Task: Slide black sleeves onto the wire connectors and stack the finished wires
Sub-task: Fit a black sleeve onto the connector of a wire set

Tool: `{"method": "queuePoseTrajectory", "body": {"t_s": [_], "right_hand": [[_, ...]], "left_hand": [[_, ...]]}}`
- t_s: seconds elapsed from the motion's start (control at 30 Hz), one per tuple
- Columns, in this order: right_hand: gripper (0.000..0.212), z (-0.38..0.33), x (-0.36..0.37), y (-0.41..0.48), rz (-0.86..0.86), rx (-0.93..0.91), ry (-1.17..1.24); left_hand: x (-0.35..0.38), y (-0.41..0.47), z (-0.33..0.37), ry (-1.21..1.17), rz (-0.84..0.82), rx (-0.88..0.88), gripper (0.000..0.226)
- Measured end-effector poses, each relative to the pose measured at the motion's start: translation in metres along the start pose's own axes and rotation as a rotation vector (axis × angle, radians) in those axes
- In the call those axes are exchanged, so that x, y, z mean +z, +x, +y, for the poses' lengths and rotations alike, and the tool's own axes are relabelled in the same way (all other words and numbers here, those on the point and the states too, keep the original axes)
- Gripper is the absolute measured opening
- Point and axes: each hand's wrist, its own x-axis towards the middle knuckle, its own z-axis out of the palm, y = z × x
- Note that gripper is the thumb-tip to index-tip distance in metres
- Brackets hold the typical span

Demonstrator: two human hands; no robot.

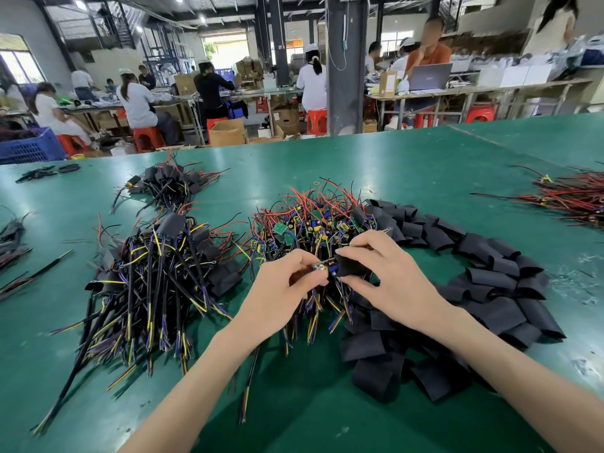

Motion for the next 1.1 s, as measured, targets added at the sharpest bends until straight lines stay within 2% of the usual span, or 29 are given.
{"method": "queuePoseTrajectory", "body": {"t_s": [0.23,0.43,0.53,0.73,0.97,1.1], "right_hand": [[0.034,0.0035,0.0006,0.0015,0.007,-0.076,-0.036],[0.037,0.0063,-0.0015,0.0015,-0.107,-0.123,-0.012],[0.038,0.0039,0.0003,0.0007,-0.134,-0.107,0.029],[0.039,0.0042,0.0011,0.0021,-0.08,-0.063,-0.001],[0.037,0.0006,0.0058,-0.0001,-0.09,-0.079,0.034],[0.04,0.0004,0.0064,0.0012,-0.064,-0.079,0.022]], "left_hand": [[-0.0009,-0.0013,-0.0025,0.059,-0.043,0.019,0.011],[0.0005,0.0002,-0.0052,0.236,0.015,0.043,0.003],[0.0013,0.0013,-0.0048,0.3,0.017,0.113,0.009],[0.0023,0.0006,-0.0011,0.191,0.114,0.065,0.015],[0.0083,-0.0016,-0.0019,0.162,0.114,0.052,0.023],[0.0072,-0.0023,-0.001,0.189,0.145,0.088,0.015]]}}
